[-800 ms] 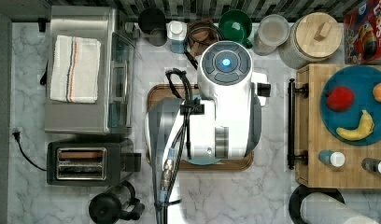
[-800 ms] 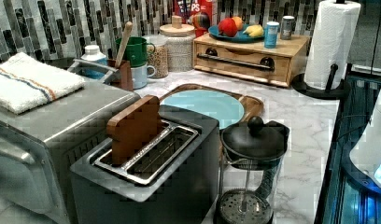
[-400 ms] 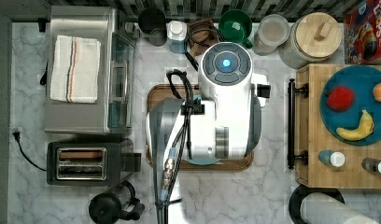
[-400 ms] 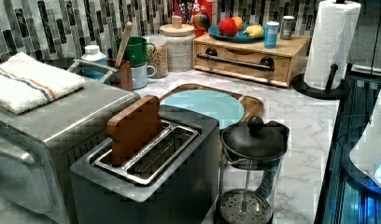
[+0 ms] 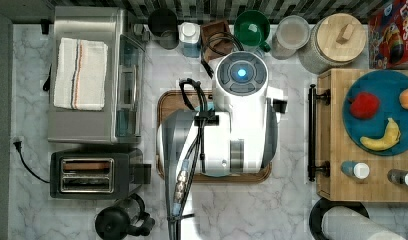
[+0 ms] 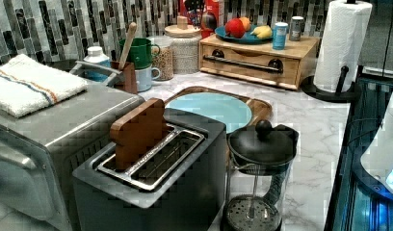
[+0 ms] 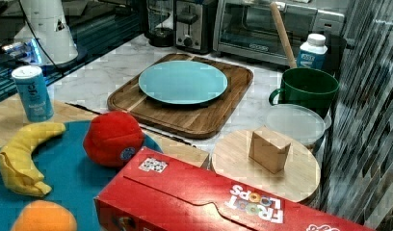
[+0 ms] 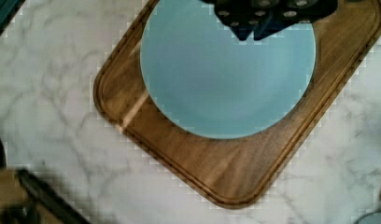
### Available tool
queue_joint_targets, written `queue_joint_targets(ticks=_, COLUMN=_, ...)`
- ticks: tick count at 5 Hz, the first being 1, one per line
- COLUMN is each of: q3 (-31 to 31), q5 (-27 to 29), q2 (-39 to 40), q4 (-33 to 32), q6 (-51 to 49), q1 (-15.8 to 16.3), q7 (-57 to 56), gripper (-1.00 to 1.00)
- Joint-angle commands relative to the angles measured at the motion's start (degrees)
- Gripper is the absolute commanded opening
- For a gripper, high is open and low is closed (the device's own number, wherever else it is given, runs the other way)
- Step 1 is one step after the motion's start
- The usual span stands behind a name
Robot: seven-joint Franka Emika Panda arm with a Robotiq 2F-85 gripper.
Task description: Pick up the toast.
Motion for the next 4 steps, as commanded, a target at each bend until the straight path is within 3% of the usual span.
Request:
queue_joint_targets(ticks=1, q3=6.97, q5=4.71, q2=-4.59, q4=4.0, q6=-2.13, q1=4.83, q7=24.51, gripper=-1.0)
queue_joint_targets(ticks=2, q3=8.96, q5=3.56, q2=-4.47, q4=5.05, q6=-2.37, q1=6.77, q7=31.14, gripper=-1.0)
queue_joint_targets(ticks=3, q3=11.65, q5=2.71, q2=-4.15, q4=4.75, q6=-0.77, q1=8.02, q7=38.61, gripper=-0.39)
queue_joint_targets(ticks=4, q3=14.82, q5=2.37, q2=-2.19, q4=6.54, q6=-1.58, q1=8.55, q7=46.06, gripper=1.0)
